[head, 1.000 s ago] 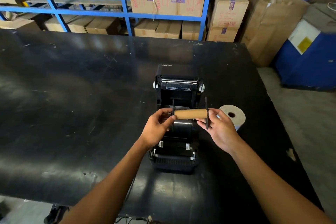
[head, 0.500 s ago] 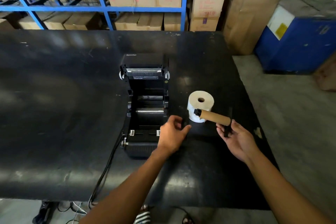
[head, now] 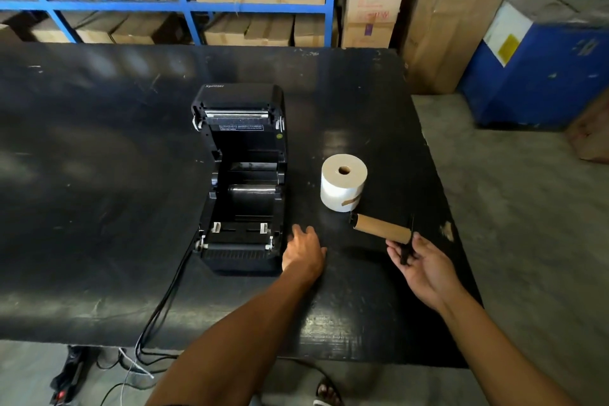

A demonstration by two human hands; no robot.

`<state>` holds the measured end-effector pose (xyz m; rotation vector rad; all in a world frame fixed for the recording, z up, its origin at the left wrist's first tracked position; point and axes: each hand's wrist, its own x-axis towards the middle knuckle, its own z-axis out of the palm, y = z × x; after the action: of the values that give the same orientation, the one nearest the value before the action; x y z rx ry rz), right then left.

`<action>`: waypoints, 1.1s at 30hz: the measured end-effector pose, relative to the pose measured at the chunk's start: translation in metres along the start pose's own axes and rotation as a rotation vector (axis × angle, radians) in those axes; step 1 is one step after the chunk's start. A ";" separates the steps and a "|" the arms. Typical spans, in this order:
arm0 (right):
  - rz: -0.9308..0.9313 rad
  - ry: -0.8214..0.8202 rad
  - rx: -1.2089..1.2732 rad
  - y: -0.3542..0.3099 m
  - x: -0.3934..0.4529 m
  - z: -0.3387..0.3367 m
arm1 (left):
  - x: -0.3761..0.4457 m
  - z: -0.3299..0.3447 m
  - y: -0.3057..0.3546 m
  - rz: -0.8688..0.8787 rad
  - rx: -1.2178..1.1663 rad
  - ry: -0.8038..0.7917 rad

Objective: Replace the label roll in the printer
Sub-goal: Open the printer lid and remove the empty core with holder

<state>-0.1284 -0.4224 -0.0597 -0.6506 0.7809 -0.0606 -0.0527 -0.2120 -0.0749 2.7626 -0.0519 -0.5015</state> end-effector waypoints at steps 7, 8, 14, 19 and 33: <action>0.098 -0.079 0.056 0.017 -0.007 0.015 | -0.022 -0.003 0.007 0.103 -1.011 -0.380; 0.117 -0.100 0.052 0.021 -0.008 0.019 | -0.027 -0.005 0.009 0.090 -1.159 -0.428; 0.181 -0.137 0.113 0.036 -0.006 0.024 | -0.030 -0.015 0.002 0.086 -1.423 -0.299; 0.195 -0.080 0.214 0.033 0.002 0.015 | -0.017 -0.032 -0.007 0.040 -1.675 -0.065; 0.097 0.136 0.273 0.005 0.006 -0.019 | 0.007 0.007 0.027 -0.107 -0.452 -0.037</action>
<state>-0.1377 -0.4296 -0.0765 -0.3516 0.9148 -0.1216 -0.0478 -0.2403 -0.0751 2.3213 0.1795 -0.5181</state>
